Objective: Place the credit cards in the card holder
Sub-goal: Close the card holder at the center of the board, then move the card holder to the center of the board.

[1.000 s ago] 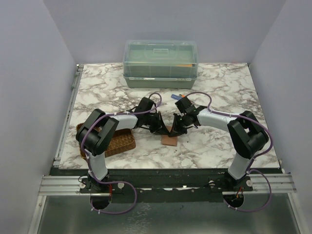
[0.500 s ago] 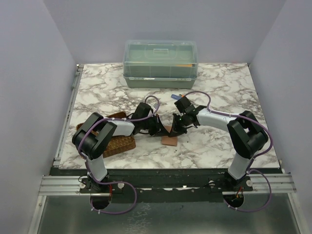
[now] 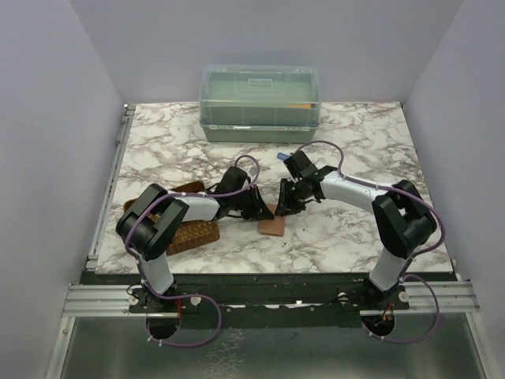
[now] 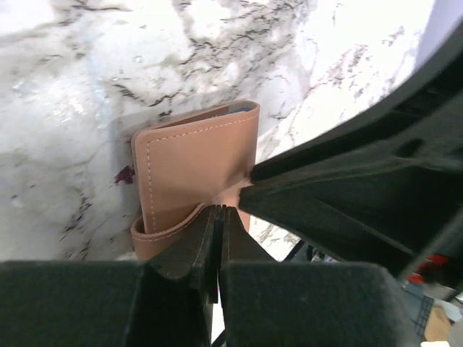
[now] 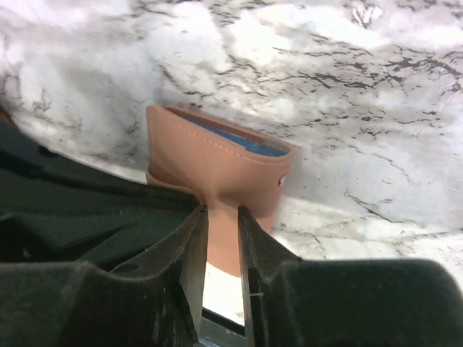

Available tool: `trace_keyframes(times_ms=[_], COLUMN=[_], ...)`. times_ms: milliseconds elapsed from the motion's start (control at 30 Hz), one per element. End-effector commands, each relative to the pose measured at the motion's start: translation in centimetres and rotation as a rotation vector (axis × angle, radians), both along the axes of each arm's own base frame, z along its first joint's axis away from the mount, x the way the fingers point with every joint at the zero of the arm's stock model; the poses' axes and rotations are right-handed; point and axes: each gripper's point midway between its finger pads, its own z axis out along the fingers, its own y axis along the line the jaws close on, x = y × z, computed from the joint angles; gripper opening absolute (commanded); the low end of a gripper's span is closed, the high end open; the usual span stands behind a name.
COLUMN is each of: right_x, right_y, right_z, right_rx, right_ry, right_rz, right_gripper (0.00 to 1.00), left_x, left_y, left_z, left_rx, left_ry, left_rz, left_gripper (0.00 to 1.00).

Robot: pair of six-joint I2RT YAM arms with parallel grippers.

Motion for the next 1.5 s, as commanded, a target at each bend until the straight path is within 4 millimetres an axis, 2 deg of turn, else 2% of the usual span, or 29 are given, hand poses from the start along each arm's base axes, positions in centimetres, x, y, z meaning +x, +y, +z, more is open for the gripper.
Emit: trace_keyframes(times_ms=[0, 100, 200, 333, 400, 433, 467, 533, 667, 833, 933, 1033, 1133, 1333, 1467], right_x=[2.1, 2.0, 1.4, 0.0, -0.6, -0.7, -0.8, -0.7, 0.1, 0.4, 0.5, 0.4, 0.3, -1.0, -1.3], right_y=[-0.1, -0.8, -1.8, -3.2, -3.7, -3.9, -4.0, -3.8, -2.7, -0.5, 0.5, 1.6, 2.4, -0.9, -2.5], right_z=[4.7, 6.9, 7.9, 8.1, 7.7, 7.5, 7.3, 6.7, 5.5, 3.7, 2.3, 0.6, -0.3, -2.7, -1.9], right_rx=[0.015, 0.01, -0.002, -0.015, -0.016, -0.016, -0.015, -0.02, -0.086, -0.204, -0.289, -0.361, -0.418, -0.585, -0.58], right_ry=[-0.152, -0.204, -0.232, -0.251, -0.253, -0.255, -0.256, -0.255, -0.272, -0.257, -0.255, -0.221, -0.221, -0.182, -0.227], right_rz=[0.0, 0.001, 0.001, -0.003, -0.01, -0.02, -0.027, -0.046, -0.091, -0.131, -0.143, -0.129, -0.116, -0.156, -0.184], right_gripper=[0.32, 0.45, 0.59, 0.79, 0.86, 0.96, 0.99, 0.99, 1.0, 1.0, 1.0, 1.0, 1.0, 0.94, 0.83], left_x=[-1.3, -0.5, -0.2, 0.0, -0.1, -0.1, -0.2, -0.5, -1.8, -3.7, -4.6, -5.2, -5.6, -6.0, -6.1], left_y=[3.6, 2.1, 1.1, 0.9, 1.3, 1.7, 2.3, 3.5, 6.2, 9.4, 10.9, 11.6, 11.8, 12.1, 12.1], left_z=[-1.9, 2.3, 6.3, 11.4, 13.7, 14.6, 15.6, 17.5, 20.1, 22.6, 23.4, 24.0, 24.4, 25.0, 25.0], left_rx=[0.242, 0.168, 0.095, 0.052, 0.054, 0.063, 0.074, 0.092, 0.137, 0.159, 0.177, 0.178, 0.17, 0.159, 0.16], left_ry=[0.05, -0.007, -0.059, -0.154, -0.206, -0.229, -0.253, -0.306, -0.381, -0.452, -0.479, -0.491, -0.49, -0.497, -0.497], left_rz=[0.004, -0.038, -0.075, -0.099, -0.103, -0.1, -0.092, -0.071, -0.01, 0.069, 0.099, 0.118, 0.118, 0.124, 0.124], left_gripper=[0.09, 0.21, 0.35, 0.47, 0.5, 0.53, 0.6, 0.74, 0.83, 0.87, 0.88, 0.89, 0.89, 0.89, 0.89])
